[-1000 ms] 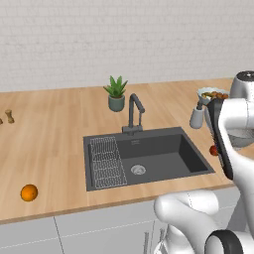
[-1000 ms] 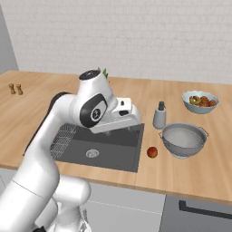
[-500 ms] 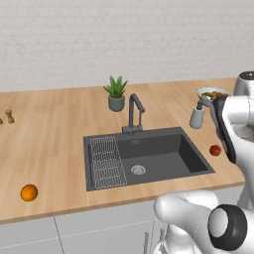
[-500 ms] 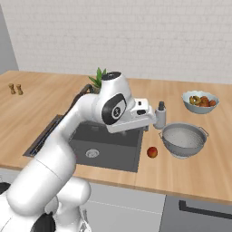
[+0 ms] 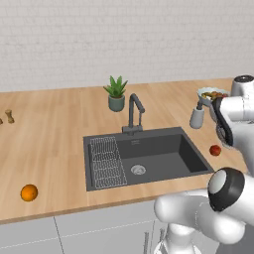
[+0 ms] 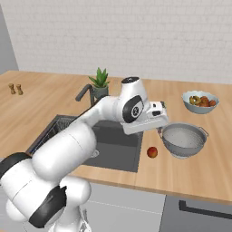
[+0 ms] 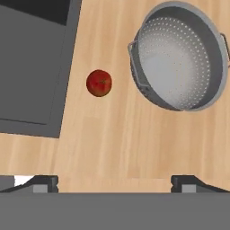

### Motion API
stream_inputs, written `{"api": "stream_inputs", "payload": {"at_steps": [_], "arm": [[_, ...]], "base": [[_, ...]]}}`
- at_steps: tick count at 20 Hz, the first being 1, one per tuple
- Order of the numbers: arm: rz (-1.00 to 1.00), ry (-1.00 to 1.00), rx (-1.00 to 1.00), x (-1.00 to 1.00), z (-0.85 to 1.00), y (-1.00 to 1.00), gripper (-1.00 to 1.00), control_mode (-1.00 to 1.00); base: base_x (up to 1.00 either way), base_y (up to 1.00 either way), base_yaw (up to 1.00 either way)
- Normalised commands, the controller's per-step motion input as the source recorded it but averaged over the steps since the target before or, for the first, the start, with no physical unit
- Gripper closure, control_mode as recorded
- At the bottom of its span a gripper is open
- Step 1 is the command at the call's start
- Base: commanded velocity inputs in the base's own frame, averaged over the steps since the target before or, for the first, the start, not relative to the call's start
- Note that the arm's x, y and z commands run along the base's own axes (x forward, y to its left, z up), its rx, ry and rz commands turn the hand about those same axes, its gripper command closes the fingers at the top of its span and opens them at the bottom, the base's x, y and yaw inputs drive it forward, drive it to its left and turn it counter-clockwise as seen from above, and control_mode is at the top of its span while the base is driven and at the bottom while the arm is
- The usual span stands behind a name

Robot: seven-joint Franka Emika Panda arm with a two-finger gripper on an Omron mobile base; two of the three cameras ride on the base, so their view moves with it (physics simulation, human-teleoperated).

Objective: Put the colander in the sink, put the apple, orange in the colander, and turn on the sink faucet and pour water over the colander.

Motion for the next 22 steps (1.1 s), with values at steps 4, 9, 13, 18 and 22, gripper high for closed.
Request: {"api": "stream_inputs", "payload": {"at_steps": [4, 9, 13, 18, 22], "arm": [[0.0, 0.12, 0.03, 0.65, -0.33, -0.34, -1.0, -1.0], [0.0, 0.06, 0.11, 0.5, -0.25, -0.24, -1.0, -1.0], [0.02, 0.0, 0.05, 0.29, -0.24, -0.01, -1.0, -1.0], [0.03, 0.0, 0.04, 0.31, -0.25, -0.04, -1.0, -1.0], [0.03, 0.0, 0.0, 0.15, -0.24, -0.12, -1.0, -1.0]], "base": [[0.0, 0.0, 0.0], [0.0, 0.0, 0.0], [0.0, 0.0, 0.0], [0.0, 0.0, 0.0], [0.0, 0.0, 0.0]]}}
